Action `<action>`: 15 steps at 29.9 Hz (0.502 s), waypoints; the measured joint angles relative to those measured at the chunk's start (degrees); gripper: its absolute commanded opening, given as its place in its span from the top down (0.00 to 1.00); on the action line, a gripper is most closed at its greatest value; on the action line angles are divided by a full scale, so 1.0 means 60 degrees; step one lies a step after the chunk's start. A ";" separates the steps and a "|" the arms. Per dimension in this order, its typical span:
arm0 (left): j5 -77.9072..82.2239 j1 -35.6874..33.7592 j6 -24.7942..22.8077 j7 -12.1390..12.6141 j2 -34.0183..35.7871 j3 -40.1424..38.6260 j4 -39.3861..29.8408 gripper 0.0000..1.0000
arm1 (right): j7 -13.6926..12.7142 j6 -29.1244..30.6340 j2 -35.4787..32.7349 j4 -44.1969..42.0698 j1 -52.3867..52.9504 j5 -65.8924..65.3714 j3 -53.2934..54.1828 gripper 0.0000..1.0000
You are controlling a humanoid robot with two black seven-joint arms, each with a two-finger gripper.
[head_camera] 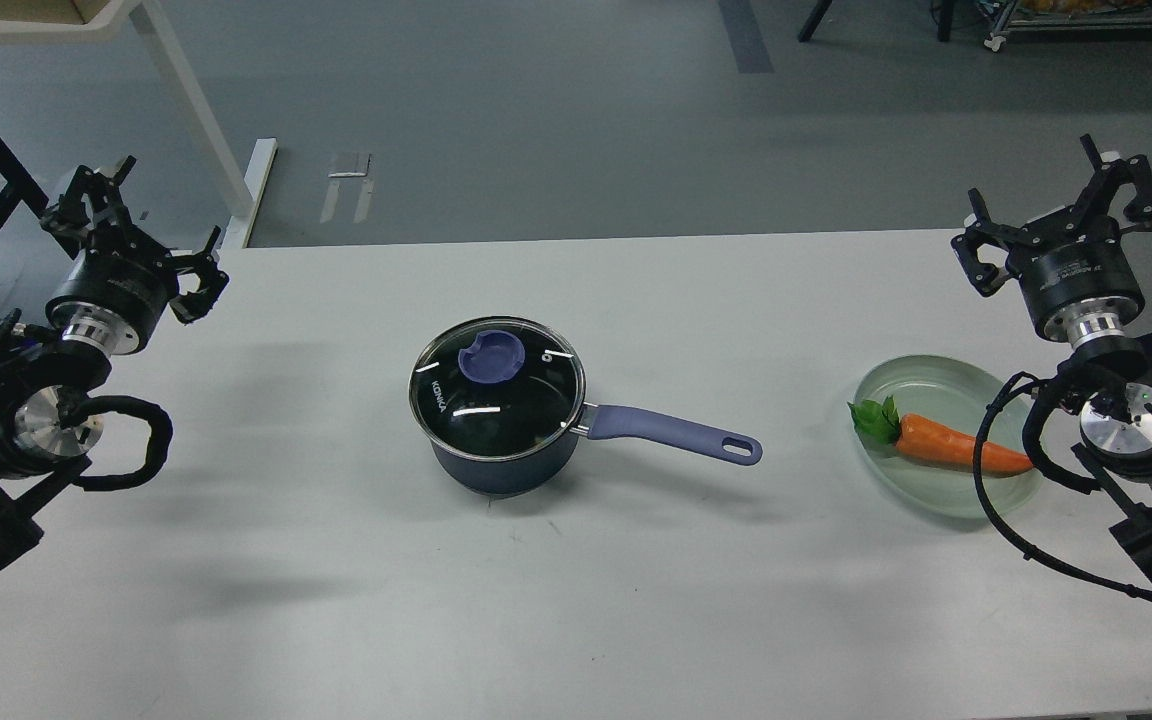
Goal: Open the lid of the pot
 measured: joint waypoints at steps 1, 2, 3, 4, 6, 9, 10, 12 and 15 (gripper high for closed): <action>0.0006 0.0000 0.0010 0.0000 0.0007 0.0013 -0.0003 0.00 | 0.0001 -0.0002 0.0007 0.0012 0.0000 0.0000 -0.0003 0.00; 0.0012 0.0001 0.0036 0.0000 0.0024 0.0037 -0.0006 0.00 | 0.0003 -0.0007 0.0012 0.0026 0.0001 0.0000 -0.0006 0.00; 0.0015 0.0002 0.0069 0.0000 0.0053 0.0062 -0.0006 0.00 | 0.0005 -0.0008 0.0014 0.0039 0.0002 0.0000 -0.0008 0.00; 0.0016 0.0003 0.0103 0.0002 0.0080 0.0084 -0.0006 0.00 | 0.0006 -0.0008 0.0015 0.0053 0.0008 -0.0003 -0.0010 0.00; 0.0019 0.0004 0.0146 0.0021 0.0104 0.0106 0.0001 0.00 | 0.0007 -0.0012 0.0018 0.0085 0.0026 -0.0014 -0.0011 0.00; 0.0029 0.0005 0.0184 0.0039 0.0132 0.0115 0.0048 0.00 | 0.0012 -0.0015 0.0003 0.0191 0.0037 -0.0091 -0.0025 0.00; 0.0029 0.0005 0.0194 0.0040 0.0141 0.0115 0.0066 0.00 | 0.0017 -0.0015 -0.0051 0.0272 0.0025 -0.0121 -0.0059 0.00; 0.0029 0.0005 0.0195 0.0067 0.0187 0.0115 0.0085 0.00 | 0.0026 -0.0014 -0.0240 0.0439 0.0003 -0.0152 -0.0242 0.00; 0.0029 -0.0021 0.0178 0.0089 0.0417 0.0127 0.0105 0.00 | 0.0043 -0.0009 -0.1056 0.0643 0.0131 -0.0174 -0.0768 0.00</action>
